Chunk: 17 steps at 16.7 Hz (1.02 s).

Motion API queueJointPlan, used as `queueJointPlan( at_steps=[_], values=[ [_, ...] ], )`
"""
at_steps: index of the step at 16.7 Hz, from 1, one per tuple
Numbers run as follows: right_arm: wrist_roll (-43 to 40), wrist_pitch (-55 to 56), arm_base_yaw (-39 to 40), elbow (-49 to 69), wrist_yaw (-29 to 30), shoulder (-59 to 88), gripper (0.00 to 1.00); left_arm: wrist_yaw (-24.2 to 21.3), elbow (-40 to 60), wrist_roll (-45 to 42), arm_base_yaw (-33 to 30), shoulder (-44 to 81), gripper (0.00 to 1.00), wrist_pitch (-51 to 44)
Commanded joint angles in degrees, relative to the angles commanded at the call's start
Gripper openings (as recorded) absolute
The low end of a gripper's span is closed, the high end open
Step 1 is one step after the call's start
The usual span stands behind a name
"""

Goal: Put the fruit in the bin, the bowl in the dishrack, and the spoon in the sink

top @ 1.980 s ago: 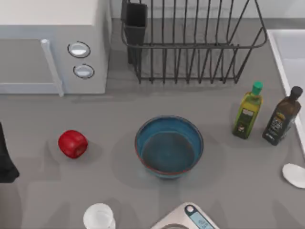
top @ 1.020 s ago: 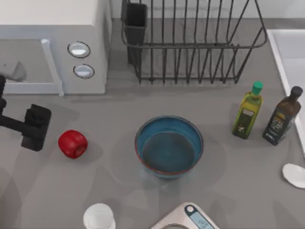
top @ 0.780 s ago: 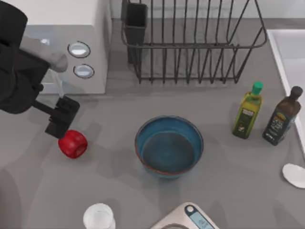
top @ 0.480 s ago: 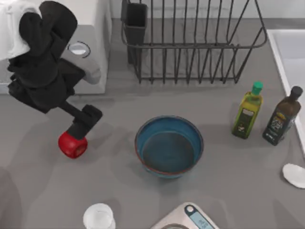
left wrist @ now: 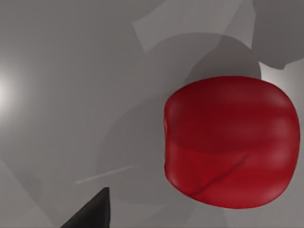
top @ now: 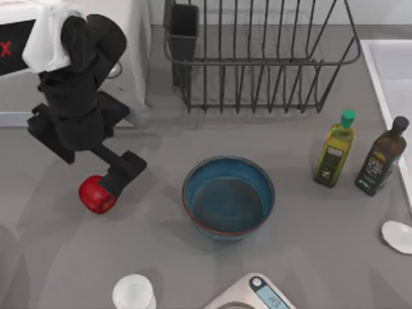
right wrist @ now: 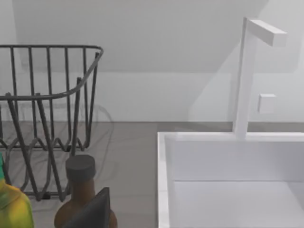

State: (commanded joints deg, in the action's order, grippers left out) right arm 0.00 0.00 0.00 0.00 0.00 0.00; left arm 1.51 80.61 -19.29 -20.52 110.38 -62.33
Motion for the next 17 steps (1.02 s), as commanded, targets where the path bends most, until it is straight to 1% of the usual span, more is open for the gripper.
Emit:
queueJointPlan(
  at_steps=[4, 6, 9, 11, 15, 17],
  values=[
    [0.0, 0.0, 0.0, 0.0, 0.0, 0.0, 1.0, -0.02, -0.92, -0.09, 0.2, 0.33, 1.0, 1.09],
    [0.0, 0.0, 0.0, 0.0, 0.0, 0.0, 1.0, 0.01, -2.93, -0.26, 0.18, 1.6, 1.0, 4.34],
    [0.0, 0.0, 0.0, 0.0, 0.0, 0.0, 1.0, -0.01, -6.94, -0.4, 0.32, 4.12, 1.0, 11.59],
    [0.0, 0.0, 0.0, 0.0, 0.0, 0.0, 1.0, -0.02, -8.89, -0.47, 0.39, 5.32, 1.0, 14.35],
    [0.0, 0.0, 0.0, 0.0, 0.0, 0.0, 1.0, -0.02, -9.28, -0.49, 0.41, 5.54, 1.0, 14.83],
    [0.0, 0.0, 0.0, 0.0, 0.0, 0.0, 1.0, -0.02, -9.28, -0.49, 0.41, 5.54, 0.85, 14.83]
  ],
)
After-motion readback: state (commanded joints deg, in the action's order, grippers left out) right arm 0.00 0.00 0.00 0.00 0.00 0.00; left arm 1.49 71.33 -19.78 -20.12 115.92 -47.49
